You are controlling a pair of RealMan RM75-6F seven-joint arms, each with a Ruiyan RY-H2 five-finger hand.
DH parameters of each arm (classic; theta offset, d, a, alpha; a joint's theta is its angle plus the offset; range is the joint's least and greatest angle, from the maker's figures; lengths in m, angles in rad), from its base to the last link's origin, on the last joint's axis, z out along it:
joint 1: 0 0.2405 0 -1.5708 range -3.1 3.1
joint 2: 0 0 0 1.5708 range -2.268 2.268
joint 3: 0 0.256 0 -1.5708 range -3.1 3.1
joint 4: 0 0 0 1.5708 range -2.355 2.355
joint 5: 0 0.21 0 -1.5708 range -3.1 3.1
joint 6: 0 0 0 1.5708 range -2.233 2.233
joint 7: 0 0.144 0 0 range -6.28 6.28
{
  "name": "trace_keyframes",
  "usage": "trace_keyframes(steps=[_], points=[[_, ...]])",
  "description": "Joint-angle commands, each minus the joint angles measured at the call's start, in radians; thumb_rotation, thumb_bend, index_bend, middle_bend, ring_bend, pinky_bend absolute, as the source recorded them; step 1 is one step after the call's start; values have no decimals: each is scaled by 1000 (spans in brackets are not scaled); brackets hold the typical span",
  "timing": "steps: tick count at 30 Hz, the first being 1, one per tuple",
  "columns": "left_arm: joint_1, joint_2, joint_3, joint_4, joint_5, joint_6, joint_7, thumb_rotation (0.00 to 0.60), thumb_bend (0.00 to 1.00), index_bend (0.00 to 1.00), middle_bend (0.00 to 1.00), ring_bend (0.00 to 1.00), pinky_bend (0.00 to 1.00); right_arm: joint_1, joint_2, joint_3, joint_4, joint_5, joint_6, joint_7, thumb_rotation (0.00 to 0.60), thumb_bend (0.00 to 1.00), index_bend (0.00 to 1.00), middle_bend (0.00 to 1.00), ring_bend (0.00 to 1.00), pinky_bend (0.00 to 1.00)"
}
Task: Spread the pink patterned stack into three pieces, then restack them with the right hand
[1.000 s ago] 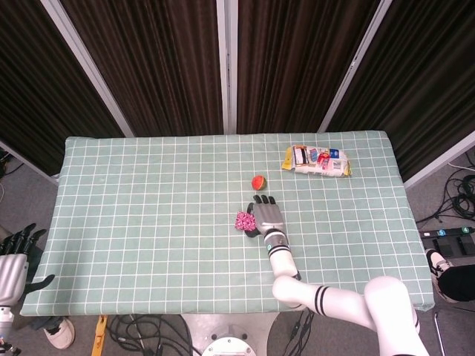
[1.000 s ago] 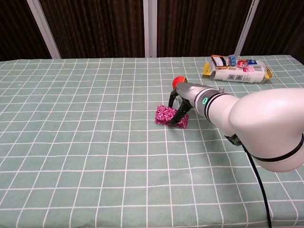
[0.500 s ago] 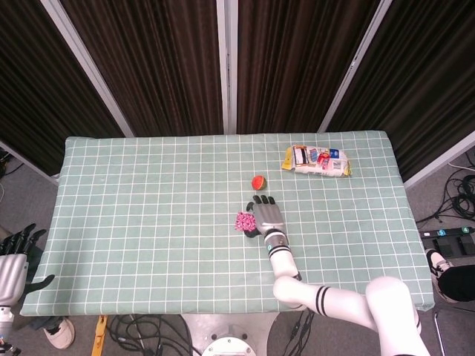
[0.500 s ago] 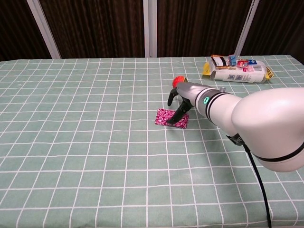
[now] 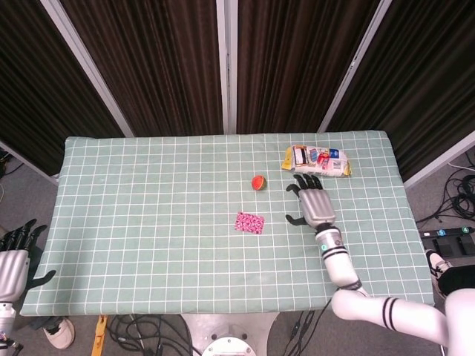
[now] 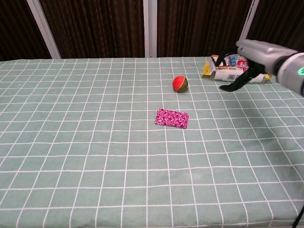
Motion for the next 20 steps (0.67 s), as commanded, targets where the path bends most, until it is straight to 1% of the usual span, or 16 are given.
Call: trace_keyframes(steps=[1, 2, 4, 6, 8, 14, 20], points=[[0, -2, -9, -17, -12, 10, 27, 600, 31, 197, 171, 134, 146, -159, 216, -131, -82, -279, 78, 227, 561, 149, 249, 56, 0, 0], [1, -5, -13, -23, -18, 14, 42, 600, 32, 197, 171, 134, 146, -189, 249, -158, -74, -346, 106, 276, 565, 148, 244, 53, 0, 0], [1, -9, -17, -34, -27, 17, 62, 600, 32, 197, 171, 134, 146, -232, 288, -195, -59, -430, 152, 345, 573, 147, 221, 39, 0, 0], [0, -11, -21, -48, -37, 18, 82, 600, 32, 197, 171, 134, 146, -281, 318, -225, -43, -496, 209, 413, 570, 147, 205, 27, 0, 0], [-1, -13, -25, -60, -43, 19, 99, 600, 31, 196, 171, 134, 146, -322, 338, -244, -34, -537, 255, 467, 563, 149, 198, 24, 0, 0], [-4, -16, -31, -84, -45, 30, 131, 600, 31, 196, 171, 134, 146, -419, 375, -271, -29, -616, 376, 553, 565, 148, 196, 22, 0, 0], [1, -16, -30, -95, -45, 42, 141, 600, 31, 196, 171, 134, 146, -466, 423, -262, -48, -657, 440, 588, 561, 150, 196, 22, 0, 0]])
